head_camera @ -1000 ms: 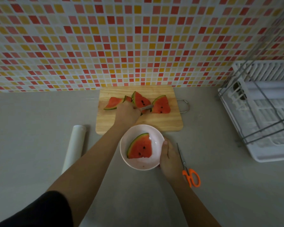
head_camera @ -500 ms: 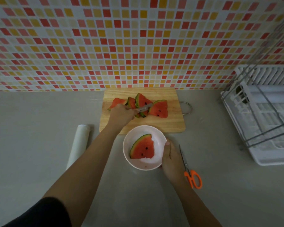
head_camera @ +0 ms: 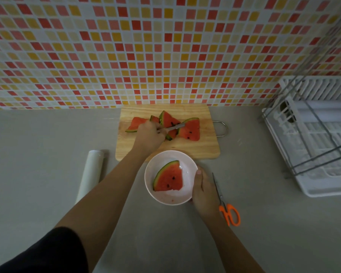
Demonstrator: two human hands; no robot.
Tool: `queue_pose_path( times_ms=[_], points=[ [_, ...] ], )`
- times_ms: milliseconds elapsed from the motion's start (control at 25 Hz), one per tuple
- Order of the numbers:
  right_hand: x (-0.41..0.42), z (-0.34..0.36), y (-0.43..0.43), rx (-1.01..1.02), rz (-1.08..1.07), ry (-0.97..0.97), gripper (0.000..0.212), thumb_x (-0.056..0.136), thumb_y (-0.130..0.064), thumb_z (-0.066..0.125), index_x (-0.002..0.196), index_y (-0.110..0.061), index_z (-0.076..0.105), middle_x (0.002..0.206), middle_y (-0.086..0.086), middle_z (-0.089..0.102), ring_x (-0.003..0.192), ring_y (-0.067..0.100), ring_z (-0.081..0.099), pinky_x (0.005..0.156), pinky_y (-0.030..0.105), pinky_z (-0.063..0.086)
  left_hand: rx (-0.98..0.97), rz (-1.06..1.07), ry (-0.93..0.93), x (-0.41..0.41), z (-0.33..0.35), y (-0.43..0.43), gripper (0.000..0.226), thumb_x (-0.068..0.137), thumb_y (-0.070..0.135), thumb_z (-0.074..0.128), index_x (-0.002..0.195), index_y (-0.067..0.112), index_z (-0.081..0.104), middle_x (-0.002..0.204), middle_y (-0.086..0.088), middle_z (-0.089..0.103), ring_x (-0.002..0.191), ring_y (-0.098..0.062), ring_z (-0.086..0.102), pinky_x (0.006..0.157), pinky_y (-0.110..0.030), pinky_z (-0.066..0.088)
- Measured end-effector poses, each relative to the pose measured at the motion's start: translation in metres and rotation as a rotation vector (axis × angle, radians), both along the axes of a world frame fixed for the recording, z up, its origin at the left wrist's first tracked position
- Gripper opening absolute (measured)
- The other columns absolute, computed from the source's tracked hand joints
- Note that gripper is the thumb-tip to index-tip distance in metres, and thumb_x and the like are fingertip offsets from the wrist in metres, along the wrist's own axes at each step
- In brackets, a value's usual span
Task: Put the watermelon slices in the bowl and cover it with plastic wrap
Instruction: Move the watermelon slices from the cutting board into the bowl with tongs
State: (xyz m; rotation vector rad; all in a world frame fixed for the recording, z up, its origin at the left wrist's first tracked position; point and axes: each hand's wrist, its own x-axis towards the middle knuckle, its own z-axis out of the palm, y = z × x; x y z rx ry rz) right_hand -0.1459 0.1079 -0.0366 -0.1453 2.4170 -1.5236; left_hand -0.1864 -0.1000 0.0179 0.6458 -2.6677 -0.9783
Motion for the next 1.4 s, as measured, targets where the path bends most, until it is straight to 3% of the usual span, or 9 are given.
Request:
queue_pose_path(
  times_ms=[160,320,480,680,840,960,1120,1240,1400],
  points=[
    [0.001,0.0,0.0,0.015,-0.008,-0.003,0.023,0.098,-0.033,0.028,0.096,-0.036,0.051,0.075,-0.023,0.053,0.074,-0.031,0.044,0.058,-0.008,0.031,0.17,0.124,0.021,0.013,-0.007,-0.003,0.021,0.086,0.022,0.065,0.073,0.008,0.074,0.046,0.002,0.045,0.043,-0.01,0.037,0.038,-0.013,0.027],
    [0.001,0.0,0.0,0.048,-0.024,0.016,0.022,0.098,-0.036,0.029,0.091,-0.04,0.049,0.074,-0.025,0.052,0.074,-0.029,0.046,0.059,-0.004,0.034,0.514,0.307,0.031,0.023,-0.002,-0.007,0.024,0.084,0.017,0.065,0.061,0.011,0.067,0.063,-0.008,0.056,0.055,-0.017,0.042,0.059,-0.029,0.035],
    [0.001,0.001,-0.002,0.065,-0.063,0.037,0.028,0.097,-0.04,0.027,0.094,-0.037,0.054,0.074,-0.026,0.053,0.071,-0.015,0.05,0.06,0.006,0.033,0.617,0.347,0.146,0.075,0.015,-0.003,0.023,0.08,0.021,0.069,0.057,0.025,0.069,0.051,0.012,0.059,0.048,-0.005,0.044,0.057,-0.025,0.037],
    [0.001,-0.002,-0.004,0.027,-0.088,-0.001,0.04,0.097,-0.04,0.025,0.103,-0.022,0.06,0.084,-0.005,0.061,0.083,0.019,0.058,0.073,0.033,0.047,0.378,0.224,0.042,0.171,0.006,0.038,0.011,0.084,0.022,0.069,0.077,0.027,0.076,0.059,0.026,0.066,0.056,0.011,0.057,0.053,-0.004,0.038],
    [0.001,0.002,-0.005,0.077,-0.079,0.009,0.044,0.097,-0.04,0.024,0.105,-0.017,0.06,0.086,-0.005,0.058,0.084,0.018,0.058,0.067,0.027,0.05,0.076,0.13,-0.085,0.17,0.007,0.046,0.016,0.087,0.022,0.064,0.093,0.013,0.076,0.082,-0.004,0.075,0.077,-0.019,0.066,0.07,-0.028,0.048],
    [0.001,0.007,-0.007,0.07,-0.074,-0.001,0.044,0.097,-0.039,0.024,0.108,-0.015,0.06,0.087,0.0,0.057,0.086,0.027,0.062,0.069,0.041,0.056,-0.171,0.04,-0.237,0.158,0.015,0.053,0.028,0.091,0.026,0.053,0.083,0.005,0.07,0.076,-0.012,0.07,0.069,-0.028,0.061,0.06,-0.032,0.043],
    [0.002,0.007,-0.005,0.053,-0.093,-0.007,0.039,0.097,-0.041,0.027,0.085,-0.024,0.06,0.068,-0.014,0.054,0.058,0.002,0.055,0.044,0.012,0.047,-0.246,0.061,-0.228,0.159,0.028,0.058,0.037,0.09,0.031,0.049,0.06,0.01,0.048,0.059,-0.007,0.054,0.052,-0.023,0.042,0.053,-0.028,0.03],
    [0.003,0.008,-0.005,0.033,-0.095,-0.034,0.035,0.096,-0.043,0.027,0.078,-0.031,0.054,0.071,-0.012,0.057,0.062,0.002,0.058,0.045,0.027,0.053,-0.024,0.152,-0.082,0.141,0.039,0.041,0.035,0.086,0.027,0.056,0.057,0.009,0.054,0.053,-0.005,0.048,0.051,-0.02,0.039,0.053,-0.028,0.031],
    [0.005,0.011,-0.005,0.05,-0.118,0.047,0.028,0.098,-0.036,0.03,0.079,-0.03,0.05,0.065,-0.019,0.047,0.055,-0.02,0.052,0.04,0.002,0.038,0.235,0.343,-0.139,0.08,0.031,0.008,0.04,0.086,0.033,0.058,0.073,-0.003,0.07,0.076,-0.02,0.069,0.061,-0.021,0.053,0.054,-0.029,0.036]
  ],
)
